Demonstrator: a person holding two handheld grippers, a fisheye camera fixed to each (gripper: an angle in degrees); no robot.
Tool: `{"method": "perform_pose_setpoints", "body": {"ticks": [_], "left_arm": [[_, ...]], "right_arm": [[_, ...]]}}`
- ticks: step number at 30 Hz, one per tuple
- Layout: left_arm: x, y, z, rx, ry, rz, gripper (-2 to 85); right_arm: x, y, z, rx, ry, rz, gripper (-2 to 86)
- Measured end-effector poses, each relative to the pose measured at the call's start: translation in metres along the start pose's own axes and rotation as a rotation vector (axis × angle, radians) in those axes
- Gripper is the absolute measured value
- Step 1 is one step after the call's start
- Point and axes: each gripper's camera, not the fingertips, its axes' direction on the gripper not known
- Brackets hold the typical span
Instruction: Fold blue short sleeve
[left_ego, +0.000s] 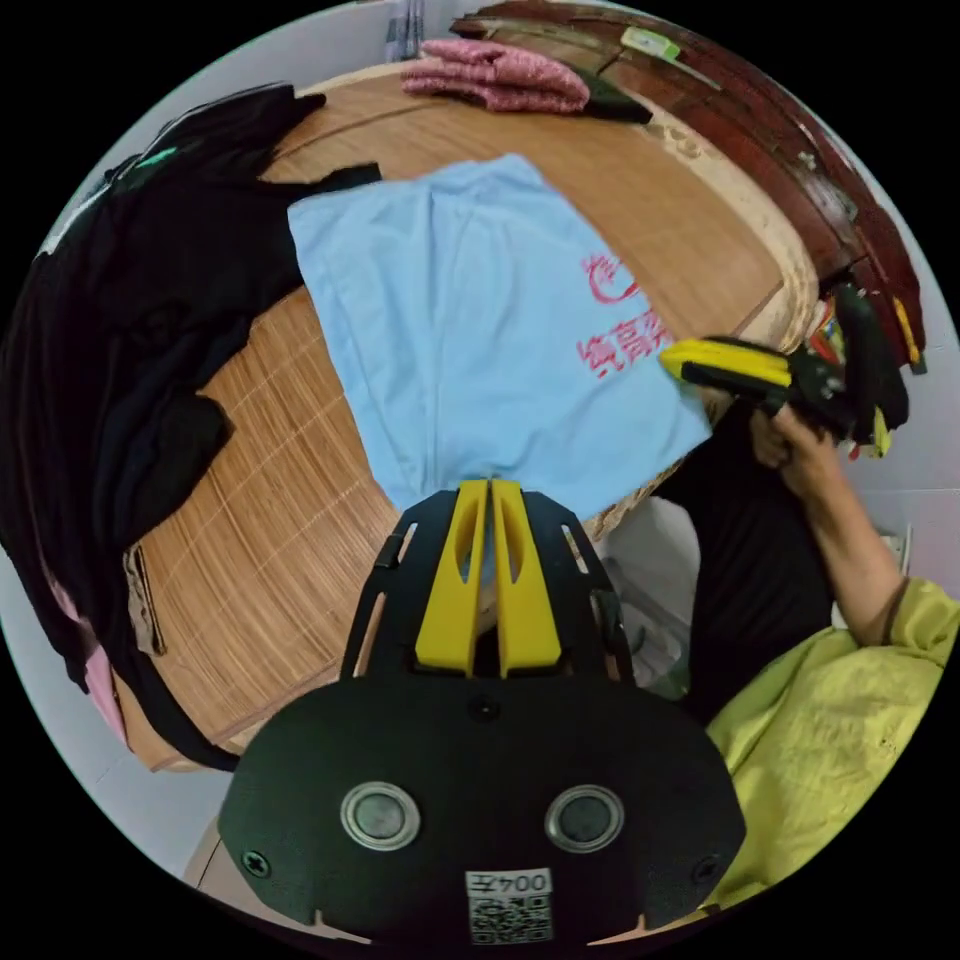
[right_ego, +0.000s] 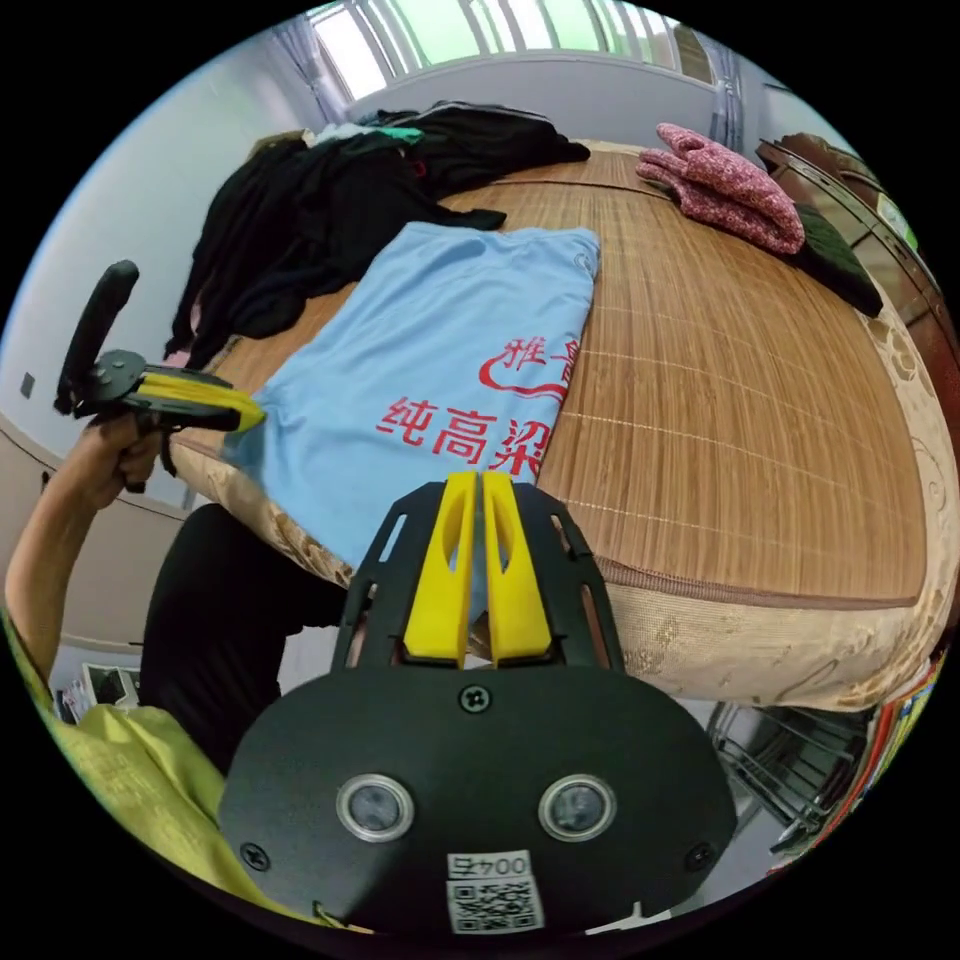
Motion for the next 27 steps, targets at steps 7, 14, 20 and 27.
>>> {"method": "perform_pose_setpoints", "body": {"ticks": [7, 14, 20, 27], "left_arm": [[-0.034, -0.051, -0.01, -0.085, -0.247, 0.058, 7.7], [-0.061, -0.008, -0.013, -0.077, -0.031, 0.079, 9.9], [-0.06, 0.08, 0.028, -0.099, -0.06, 0.054, 12.0], [-0.072, 0.135, 0.066, -0.051, -0.051, -0.016, 14.1]], "right_arm": [[0.003, 0.022, -0.005, -0.039, -0.079, -0.021, 7.2], [-0.012, 0.051, -0.028, -0.009, -0.16, -0.096, 7.5], [-0.037, 0.086, -0.038, -0.076, -0.116, -0.175, 8.1], [-0.067, 0.128, -0.042, -0.12, 0.017, -0.197, 9.9]]}}
